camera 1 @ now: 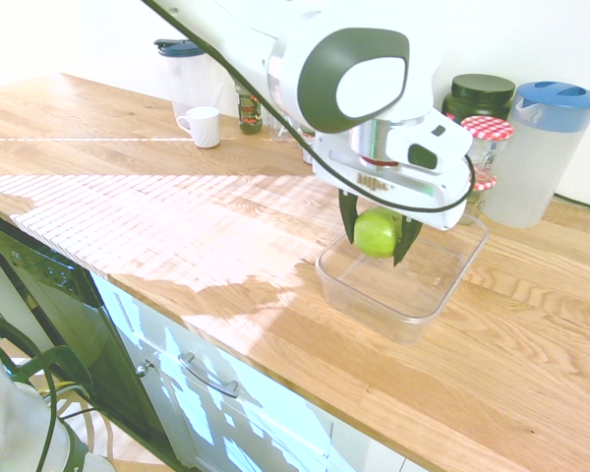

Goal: Put the apple into the container

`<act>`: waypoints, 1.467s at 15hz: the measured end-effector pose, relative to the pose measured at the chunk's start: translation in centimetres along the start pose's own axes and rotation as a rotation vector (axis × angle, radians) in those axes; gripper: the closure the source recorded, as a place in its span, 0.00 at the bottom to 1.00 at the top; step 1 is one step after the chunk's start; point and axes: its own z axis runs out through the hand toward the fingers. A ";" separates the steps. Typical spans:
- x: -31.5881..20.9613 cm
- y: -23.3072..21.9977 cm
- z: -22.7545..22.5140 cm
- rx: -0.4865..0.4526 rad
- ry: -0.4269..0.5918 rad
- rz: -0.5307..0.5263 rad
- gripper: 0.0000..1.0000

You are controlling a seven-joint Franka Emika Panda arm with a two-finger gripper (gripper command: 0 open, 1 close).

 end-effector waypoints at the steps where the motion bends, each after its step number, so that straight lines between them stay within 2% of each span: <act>1: 0.8 -0.2 0.7 -0.004 -0.007 0.009 1.00; 2: 1.5 -0.3 1.3 -0.006 -0.015 0.019 0.00; 8: 3.3 -0.4 2.9 -0.017 -0.033 0.050 0.00; 15: 3.8 0.1 2.4 -0.009 -0.025 0.051 0.00; 17: 4.2 -0.4 -1.1 0.007 0.001 0.010 0.00; 19: 2.7 -2.1 -7.6 0.016 0.010 -0.065 0.00; 22: -4.6 -7.0 -15.4 0.034 0.010 -0.210 0.00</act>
